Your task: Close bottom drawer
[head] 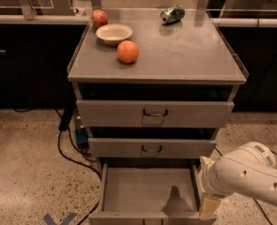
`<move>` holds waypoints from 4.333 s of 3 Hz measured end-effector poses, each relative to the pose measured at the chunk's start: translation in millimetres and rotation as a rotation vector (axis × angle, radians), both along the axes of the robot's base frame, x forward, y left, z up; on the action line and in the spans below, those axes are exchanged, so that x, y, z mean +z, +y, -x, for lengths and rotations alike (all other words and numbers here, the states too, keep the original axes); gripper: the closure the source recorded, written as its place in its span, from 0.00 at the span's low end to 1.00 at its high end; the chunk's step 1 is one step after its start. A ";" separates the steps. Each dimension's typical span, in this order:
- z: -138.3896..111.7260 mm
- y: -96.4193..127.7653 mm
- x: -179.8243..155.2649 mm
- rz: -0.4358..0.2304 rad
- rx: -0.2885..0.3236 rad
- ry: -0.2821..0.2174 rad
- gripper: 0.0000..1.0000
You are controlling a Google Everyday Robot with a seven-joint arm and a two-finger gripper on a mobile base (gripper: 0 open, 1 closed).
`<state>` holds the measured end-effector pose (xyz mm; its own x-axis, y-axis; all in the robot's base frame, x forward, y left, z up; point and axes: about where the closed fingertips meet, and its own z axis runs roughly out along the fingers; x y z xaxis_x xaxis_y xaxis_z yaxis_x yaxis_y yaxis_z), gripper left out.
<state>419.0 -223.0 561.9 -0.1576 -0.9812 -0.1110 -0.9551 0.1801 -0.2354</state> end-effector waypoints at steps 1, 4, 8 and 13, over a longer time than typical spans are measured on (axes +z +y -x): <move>-4.2 2.9 -34.6 -0.018 0.023 0.009 0.00; -3.3 -2.7 -112.8 -0.036 0.022 0.043 0.00; -5.4 0.1 -247.0 -0.181 -0.037 0.083 0.00; 11.1 14.3 -360.7 -0.250 -0.015 0.123 0.00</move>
Offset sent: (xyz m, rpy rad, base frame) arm 0.0098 0.0000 -0.1311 0.0651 0.0509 0.0175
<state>407.9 -208.7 201.2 -0.1993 -0.9231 -0.3288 -0.9706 0.2323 -0.0638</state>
